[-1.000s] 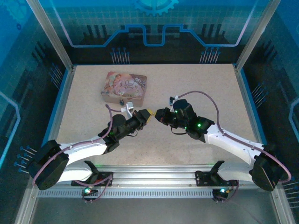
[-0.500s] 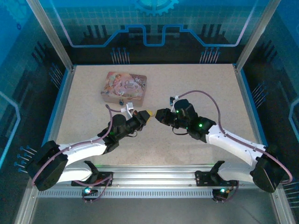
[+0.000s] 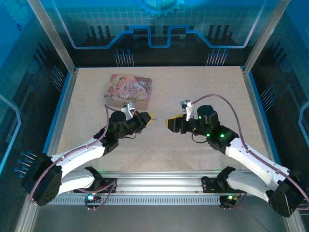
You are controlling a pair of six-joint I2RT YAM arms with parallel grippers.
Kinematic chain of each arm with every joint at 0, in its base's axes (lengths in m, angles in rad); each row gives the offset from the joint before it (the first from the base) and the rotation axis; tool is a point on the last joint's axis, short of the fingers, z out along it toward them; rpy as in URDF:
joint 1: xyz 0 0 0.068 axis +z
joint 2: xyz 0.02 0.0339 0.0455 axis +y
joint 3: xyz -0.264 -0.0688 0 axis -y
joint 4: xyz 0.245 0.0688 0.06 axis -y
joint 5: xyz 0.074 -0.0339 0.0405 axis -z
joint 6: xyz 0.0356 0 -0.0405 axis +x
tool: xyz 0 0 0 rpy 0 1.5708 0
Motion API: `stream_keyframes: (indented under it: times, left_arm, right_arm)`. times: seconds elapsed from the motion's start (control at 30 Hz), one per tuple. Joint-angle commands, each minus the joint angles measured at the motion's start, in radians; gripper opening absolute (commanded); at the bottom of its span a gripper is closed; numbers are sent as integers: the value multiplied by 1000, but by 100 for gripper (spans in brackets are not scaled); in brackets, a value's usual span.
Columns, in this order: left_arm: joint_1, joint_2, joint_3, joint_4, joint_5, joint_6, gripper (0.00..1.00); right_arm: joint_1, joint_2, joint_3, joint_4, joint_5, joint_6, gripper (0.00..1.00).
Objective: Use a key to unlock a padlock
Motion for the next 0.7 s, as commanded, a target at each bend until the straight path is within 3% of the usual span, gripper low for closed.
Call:
stream_keyframes:
  times: [0.0, 0.27, 0.5, 0.67]
  left_arm:
    - [27, -46, 64, -150, 142, 91, 0]
    - [45, -89, 120, -289, 221, 176, 0]
    - [46, -94, 170, -367, 241, 214, 0]
    - [46, -97, 168, -365, 242, 210, 0]
  right_arm:
    - [-7, -40, -13, -6, -80, -343, 53]
    - [-4, -19, -68, 91, -281, -715, 61]
    - [6, 82, -93, 274, -360, -699, 60]
    - [28, 142, -102, 366, -343, -691, 59]
